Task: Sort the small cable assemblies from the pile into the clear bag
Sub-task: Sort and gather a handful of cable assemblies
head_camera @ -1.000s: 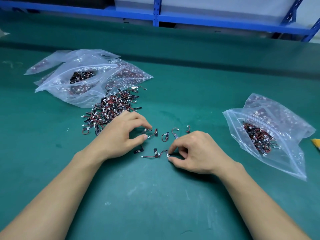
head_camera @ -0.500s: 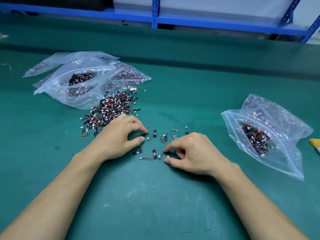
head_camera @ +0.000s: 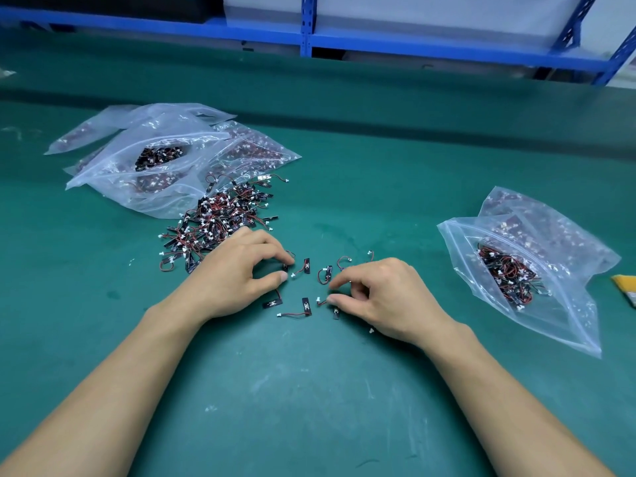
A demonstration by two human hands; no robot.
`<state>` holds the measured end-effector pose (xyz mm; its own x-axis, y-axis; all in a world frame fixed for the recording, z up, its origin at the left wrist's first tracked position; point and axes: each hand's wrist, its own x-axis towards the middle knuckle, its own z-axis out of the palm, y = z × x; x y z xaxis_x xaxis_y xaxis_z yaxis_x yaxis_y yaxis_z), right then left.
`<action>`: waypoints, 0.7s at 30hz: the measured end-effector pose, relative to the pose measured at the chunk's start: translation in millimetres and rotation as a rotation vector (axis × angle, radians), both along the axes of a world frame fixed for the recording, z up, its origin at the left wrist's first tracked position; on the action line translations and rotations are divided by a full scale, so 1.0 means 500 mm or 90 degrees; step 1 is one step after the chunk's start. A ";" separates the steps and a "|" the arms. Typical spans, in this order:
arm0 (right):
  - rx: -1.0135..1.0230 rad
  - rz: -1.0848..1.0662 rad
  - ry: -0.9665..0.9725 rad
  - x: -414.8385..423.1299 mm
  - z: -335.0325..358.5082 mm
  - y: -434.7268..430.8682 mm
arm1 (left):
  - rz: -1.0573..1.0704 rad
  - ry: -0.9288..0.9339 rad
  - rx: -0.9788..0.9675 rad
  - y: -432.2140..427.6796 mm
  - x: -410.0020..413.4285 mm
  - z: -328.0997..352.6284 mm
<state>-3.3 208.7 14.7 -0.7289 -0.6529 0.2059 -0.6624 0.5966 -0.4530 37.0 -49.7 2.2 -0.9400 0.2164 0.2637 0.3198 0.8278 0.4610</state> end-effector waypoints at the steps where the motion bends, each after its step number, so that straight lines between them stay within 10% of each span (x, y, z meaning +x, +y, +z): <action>1: -0.019 -0.013 -0.004 -0.004 0.001 0.004 | 0.001 -0.001 0.006 0.000 0.000 0.000; 21: -0.007 -0.165 -0.075 -0.080 -0.015 0.072 | 0.018 -0.020 0.064 -0.001 -0.002 -0.006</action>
